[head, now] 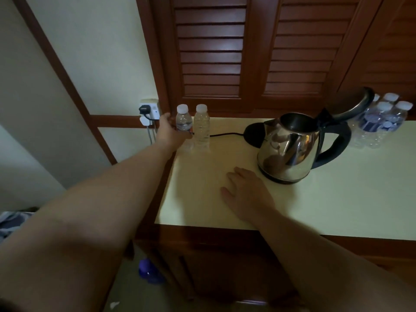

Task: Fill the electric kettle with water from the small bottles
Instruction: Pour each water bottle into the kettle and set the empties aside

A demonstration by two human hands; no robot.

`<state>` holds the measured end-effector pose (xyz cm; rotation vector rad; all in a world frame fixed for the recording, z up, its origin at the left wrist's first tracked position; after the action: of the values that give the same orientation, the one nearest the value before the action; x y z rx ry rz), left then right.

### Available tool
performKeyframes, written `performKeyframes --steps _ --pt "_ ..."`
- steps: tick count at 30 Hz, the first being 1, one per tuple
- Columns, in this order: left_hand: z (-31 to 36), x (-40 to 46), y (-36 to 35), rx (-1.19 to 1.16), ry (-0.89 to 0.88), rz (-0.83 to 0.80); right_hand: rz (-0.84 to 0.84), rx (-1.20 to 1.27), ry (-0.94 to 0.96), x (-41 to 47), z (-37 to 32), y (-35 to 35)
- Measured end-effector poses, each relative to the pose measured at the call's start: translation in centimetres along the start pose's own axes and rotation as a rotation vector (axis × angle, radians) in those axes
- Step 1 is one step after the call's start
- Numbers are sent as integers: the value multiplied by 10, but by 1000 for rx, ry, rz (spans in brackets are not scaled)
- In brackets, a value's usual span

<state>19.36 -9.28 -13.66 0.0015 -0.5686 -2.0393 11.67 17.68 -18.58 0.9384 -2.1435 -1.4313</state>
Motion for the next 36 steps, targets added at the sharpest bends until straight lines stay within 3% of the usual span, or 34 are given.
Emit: performKeyframes --steps 3,6,11,15,18,25,30,36 --pt "-2 7 3 -22 -36 -99 -1 25 -8 1 1 -2" --pt "-6 0 6 32 -66 -88 6 32 -3 2 1 -2" --pt "-3 -43 18 20 -59 -55 -16 41 -11 0 2 0" --pt "5 -85 15 -2 -90 -145 -51 44 5 4 5 -1" --pt "10 -110 4 117 -176 -200 -109 143 -5 6 7 6" --pt "13 -139 -9 124 -202 -295 135 541 115 7 -20 64" --pt "16 -139 -10 106 -241 -372 89 426 263 9 -53 102" --pt "16 -135 -8 132 -281 -422 6 137 299 24 -74 118"
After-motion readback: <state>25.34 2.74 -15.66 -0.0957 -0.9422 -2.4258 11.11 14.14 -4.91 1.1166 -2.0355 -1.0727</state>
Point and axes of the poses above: each hand's wrist, its own x-axis towards the middle knuckle, its own y-axis out of the back of the hand, z = x × y, the point moved 1 cm from there along x, towards the middle knuckle, and after that the axes turned 12 degrees about -y, right-handed, at the moved point
